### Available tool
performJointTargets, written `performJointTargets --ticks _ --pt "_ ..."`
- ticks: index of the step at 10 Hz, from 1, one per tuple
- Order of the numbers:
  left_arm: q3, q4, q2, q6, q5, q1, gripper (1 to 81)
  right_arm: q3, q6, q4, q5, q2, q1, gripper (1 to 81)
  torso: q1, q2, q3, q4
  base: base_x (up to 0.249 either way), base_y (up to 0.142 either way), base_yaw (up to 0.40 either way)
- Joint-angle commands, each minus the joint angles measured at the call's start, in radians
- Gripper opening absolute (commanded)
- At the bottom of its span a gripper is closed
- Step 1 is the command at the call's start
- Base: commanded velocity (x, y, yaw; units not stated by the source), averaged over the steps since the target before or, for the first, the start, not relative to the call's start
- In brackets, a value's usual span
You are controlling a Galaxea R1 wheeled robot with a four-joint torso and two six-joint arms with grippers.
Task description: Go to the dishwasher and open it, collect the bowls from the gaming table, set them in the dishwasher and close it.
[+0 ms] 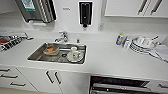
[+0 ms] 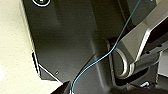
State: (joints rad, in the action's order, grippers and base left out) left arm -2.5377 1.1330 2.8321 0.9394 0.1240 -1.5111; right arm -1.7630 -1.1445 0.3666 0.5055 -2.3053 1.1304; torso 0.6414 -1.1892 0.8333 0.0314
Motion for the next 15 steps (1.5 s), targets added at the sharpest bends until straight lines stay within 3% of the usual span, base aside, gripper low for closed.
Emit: performJointTargets --ticks 1,3,7,10,14,15 --pt "0.002 -0.004 -0.009 -0.002 -0.041 0.001 81.1 0.007 0.005 0.028 0.001 0.025 -0.033 81.1 0.0 0.0 0.0 0.0 0.0 0.0 0.0" --pt "0.002 -0.004 -0.012 -0.002 -0.04 0.002 81.1 -0.077 0.005 0.084 -0.015 -0.014 0.016 81.1 0.0 0.0 0.0 0.0 0.0 0.0 0.0" --pt "0.002 0.001 0.003 -0.004 -0.041 0.001 81.1 -0.369 -0.014 0.342 -0.044 -0.154 0.162 81.1 0.0 0.0 0.0 0.0 0.0 0.0 0.0" --pt "0.002 0.001 0.004 -0.005 -0.043 0.002 81.1 -0.595 -0.014 0.472 -0.044 -0.269 0.259 81.1 0.0 0.0 0.0 0.0 0.0 0.0 0.0" --pt "-0.039 -0.007 0.018 0.002 -0.052 0.005 81.1 -0.812 -0.014 0.653 -0.045 -0.415 0.349 81.1 0.0 0.0 0.0 0.0 0.0 0.0 0.0" --pt "-0.061 -0.025 0.029 0.016 -0.053 0.005 81.1 -0.842 -0.014 0.666 -0.045 -0.433 0.365 81.1 0.0 0.0 0.0 0.0 0.0 0.0 0.0"
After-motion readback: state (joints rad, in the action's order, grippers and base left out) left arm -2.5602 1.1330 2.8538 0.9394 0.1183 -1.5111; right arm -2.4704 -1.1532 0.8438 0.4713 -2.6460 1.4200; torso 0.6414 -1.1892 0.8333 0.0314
